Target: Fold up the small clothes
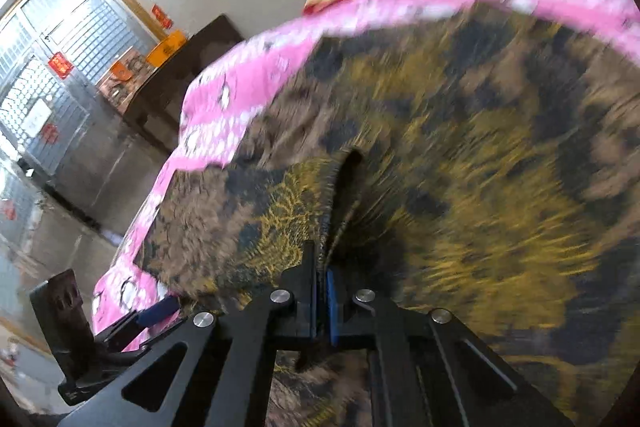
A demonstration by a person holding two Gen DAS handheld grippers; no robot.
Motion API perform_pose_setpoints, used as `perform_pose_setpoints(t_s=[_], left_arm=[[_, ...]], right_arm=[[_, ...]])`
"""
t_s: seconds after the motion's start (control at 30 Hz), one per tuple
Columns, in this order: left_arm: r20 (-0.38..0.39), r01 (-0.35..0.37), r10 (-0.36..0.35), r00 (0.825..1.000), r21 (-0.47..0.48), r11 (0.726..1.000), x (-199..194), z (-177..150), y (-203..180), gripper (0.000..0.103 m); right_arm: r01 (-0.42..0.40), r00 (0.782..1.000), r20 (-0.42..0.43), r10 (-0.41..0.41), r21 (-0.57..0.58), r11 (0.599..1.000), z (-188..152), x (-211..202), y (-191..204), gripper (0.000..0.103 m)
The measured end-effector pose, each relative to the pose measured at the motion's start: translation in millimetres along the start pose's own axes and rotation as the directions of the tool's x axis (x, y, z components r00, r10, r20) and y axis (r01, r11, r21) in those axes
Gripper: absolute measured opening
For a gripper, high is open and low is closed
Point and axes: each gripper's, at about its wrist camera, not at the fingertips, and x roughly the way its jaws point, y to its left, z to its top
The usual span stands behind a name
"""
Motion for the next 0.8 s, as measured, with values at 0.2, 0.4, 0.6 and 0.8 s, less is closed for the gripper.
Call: perform_pose_setpoints(t_s=[0.2, 0.4, 0.6, 0.8], left_arm=[[-0.003, -0.009, 0.009, 1.0, 0.01, 1.0, 3, 1, -2, 0.077], [-0.004, -0.017, 0.017, 1.0, 0.016, 1.0, 3, 1, -4, 0.077], [-0.005, -0.017, 0.017, 1.0, 0.016, 1.0, 3, 1, -3, 0.078], [-0.016, -0.023, 0.023, 1.0, 0.019, 1.0, 2, 5, -7, 0.078]], right_arm=[[0.218, 0.976, -0.01, -0.218, 0.039, 0.975, 12, -57, -61, 0.005], [0.384, 0.922, -0.072, -0.38, 0.051, 0.922, 8, -90, -110, 0.005], [0.444, 0.894, -0.083, -0.441, 0.016, 0.896, 8, -94, -114, 0.005], [0.497, 0.86, -0.116, -0.497, -0.032, 0.867, 8, -85, -117, 0.006]])
